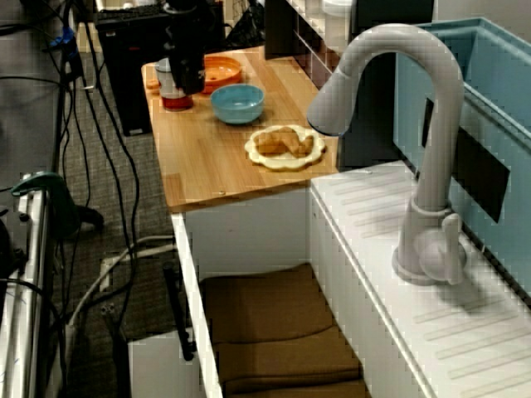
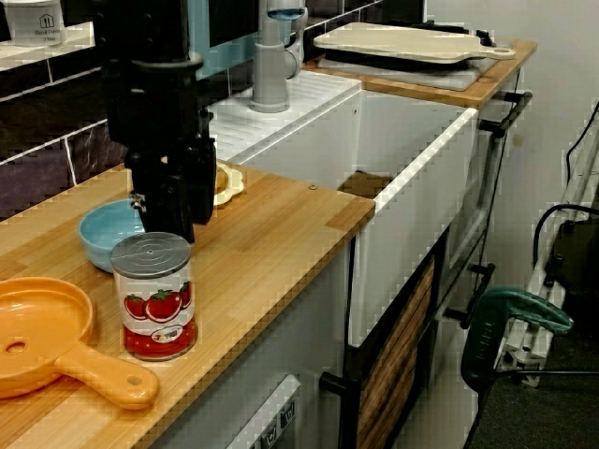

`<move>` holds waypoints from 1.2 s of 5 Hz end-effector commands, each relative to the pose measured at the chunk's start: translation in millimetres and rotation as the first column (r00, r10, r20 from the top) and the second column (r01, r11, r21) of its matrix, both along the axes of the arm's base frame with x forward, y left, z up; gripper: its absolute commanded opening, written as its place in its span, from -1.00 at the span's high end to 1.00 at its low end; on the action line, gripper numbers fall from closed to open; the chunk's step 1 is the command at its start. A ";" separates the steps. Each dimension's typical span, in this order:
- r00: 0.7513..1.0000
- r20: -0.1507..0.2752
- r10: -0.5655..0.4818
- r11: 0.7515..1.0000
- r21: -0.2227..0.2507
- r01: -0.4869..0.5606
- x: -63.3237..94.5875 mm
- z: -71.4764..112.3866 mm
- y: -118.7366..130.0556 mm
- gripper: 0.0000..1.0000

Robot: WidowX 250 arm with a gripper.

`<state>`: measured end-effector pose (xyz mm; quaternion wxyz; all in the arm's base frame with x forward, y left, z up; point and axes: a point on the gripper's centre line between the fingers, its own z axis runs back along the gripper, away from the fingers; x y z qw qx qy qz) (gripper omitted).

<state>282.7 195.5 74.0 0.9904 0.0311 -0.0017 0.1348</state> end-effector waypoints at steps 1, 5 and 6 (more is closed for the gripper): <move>0.992 0.087 -0.092 0.995 0.036 0.089 14.0 37.3 -21.6 -1.00; 0.724 0.146 -0.675 0.737 0.081 0.671 35.9 31.4 -25.3 -1.00; 0.711 0.159 -0.685 0.727 0.102 0.679 30.5 25.4 -20.8 -1.00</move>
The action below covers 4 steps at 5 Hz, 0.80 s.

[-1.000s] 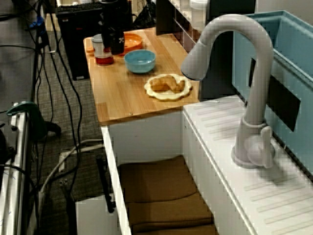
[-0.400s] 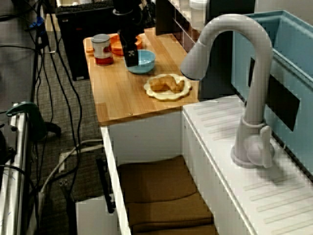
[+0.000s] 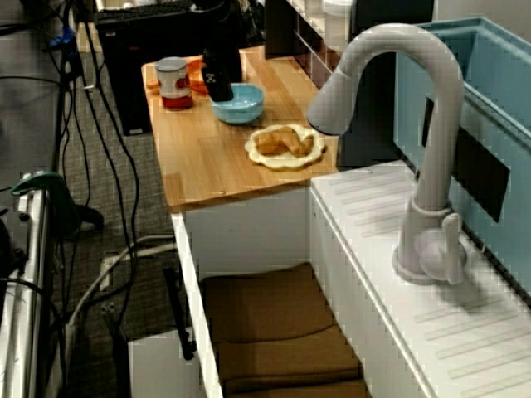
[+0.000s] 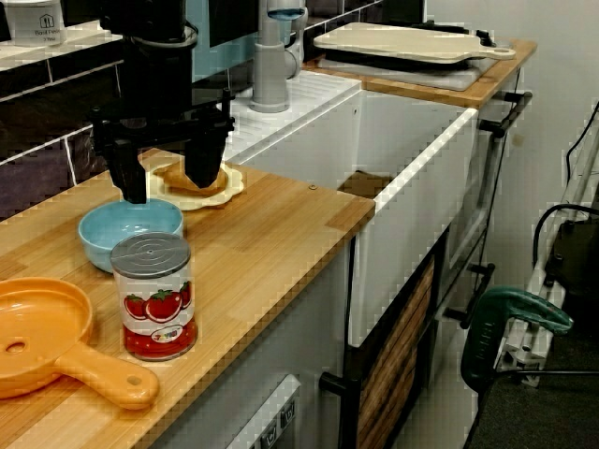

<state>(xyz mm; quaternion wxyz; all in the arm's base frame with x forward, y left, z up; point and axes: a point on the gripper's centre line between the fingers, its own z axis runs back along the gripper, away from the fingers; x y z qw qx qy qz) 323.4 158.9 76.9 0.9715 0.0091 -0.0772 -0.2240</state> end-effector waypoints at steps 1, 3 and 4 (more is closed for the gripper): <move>0.997 0.078 -0.017 0.998 0.053 0.013 -15.7 7.5 13.2 -1.00; 0.997 0.052 0.065 0.992 0.109 -0.070 -10.5 -11.0 2.7 -1.00; 0.995 0.039 0.094 0.989 0.107 -0.098 -7.1 -13.5 3.6 1.00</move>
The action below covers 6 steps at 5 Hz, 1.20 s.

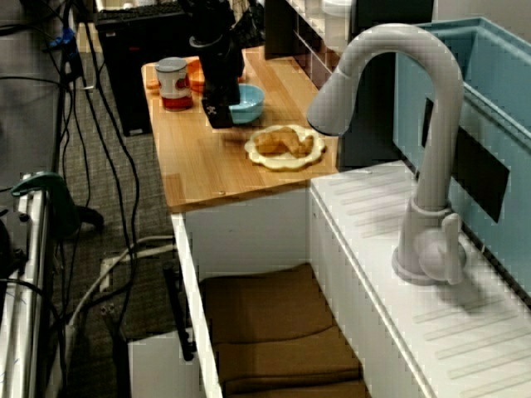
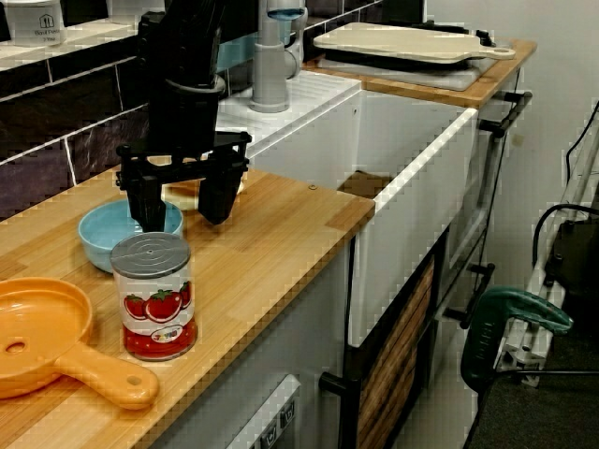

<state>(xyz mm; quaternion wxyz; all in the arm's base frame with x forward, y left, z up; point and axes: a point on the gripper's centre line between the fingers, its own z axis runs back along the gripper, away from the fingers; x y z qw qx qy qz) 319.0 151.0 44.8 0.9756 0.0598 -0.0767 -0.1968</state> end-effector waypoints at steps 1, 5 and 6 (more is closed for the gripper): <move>0.999 0.014 0.033 0.999 0.017 -0.033 -3.1 20.8 11.9 1.00; 0.998 -0.067 0.021 0.999 -0.047 -0.024 -24.9 25.6 -11.7 1.00; 0.998 -0.064 0.015 0.999 -0.047 -0.018 -36.2 23.9 -23.3 1.00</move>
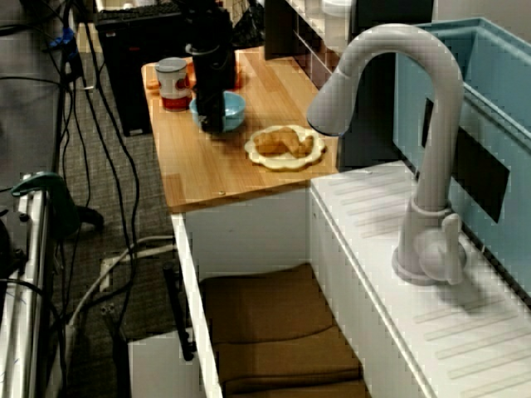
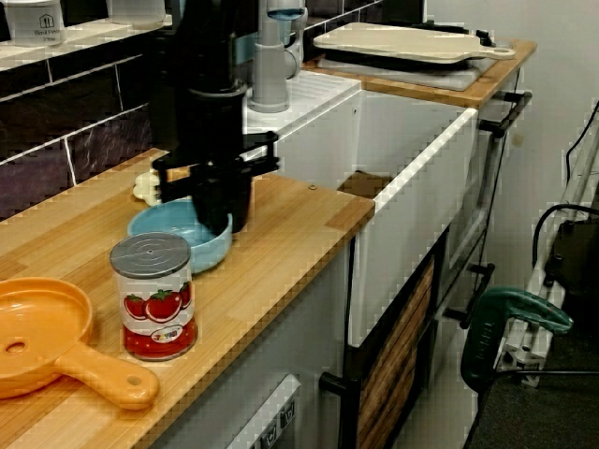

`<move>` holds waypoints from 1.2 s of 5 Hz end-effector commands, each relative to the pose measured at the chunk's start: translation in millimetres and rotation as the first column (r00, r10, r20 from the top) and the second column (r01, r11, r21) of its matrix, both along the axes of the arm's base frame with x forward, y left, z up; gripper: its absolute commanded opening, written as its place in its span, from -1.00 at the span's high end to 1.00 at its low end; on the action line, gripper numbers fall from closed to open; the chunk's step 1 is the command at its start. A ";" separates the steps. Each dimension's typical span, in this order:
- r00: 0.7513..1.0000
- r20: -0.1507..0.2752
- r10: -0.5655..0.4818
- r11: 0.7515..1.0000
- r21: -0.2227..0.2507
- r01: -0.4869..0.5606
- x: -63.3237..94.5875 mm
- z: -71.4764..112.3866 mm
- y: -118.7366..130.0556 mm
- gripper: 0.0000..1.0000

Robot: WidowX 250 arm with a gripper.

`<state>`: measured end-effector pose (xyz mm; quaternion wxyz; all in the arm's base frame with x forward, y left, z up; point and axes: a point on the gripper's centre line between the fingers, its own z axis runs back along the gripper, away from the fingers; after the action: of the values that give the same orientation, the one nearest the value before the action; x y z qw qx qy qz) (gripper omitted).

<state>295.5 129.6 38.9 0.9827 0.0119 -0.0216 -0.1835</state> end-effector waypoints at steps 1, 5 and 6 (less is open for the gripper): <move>0.998 0.066 -0.018 0.999 0.036 0.016 -26.2 25.4 -15.9 1.00; 0.994 0.098 -0.037 0.998 0.063 0.031 -47.7 20.3 -69.2 1.00; 0.994 0.102 -0.028 0.997 0.072 0.021 -44.2 19.7 -78.6 1.00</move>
<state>253.6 42.4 36.1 0.9785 0.0479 -0.0448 -0.1956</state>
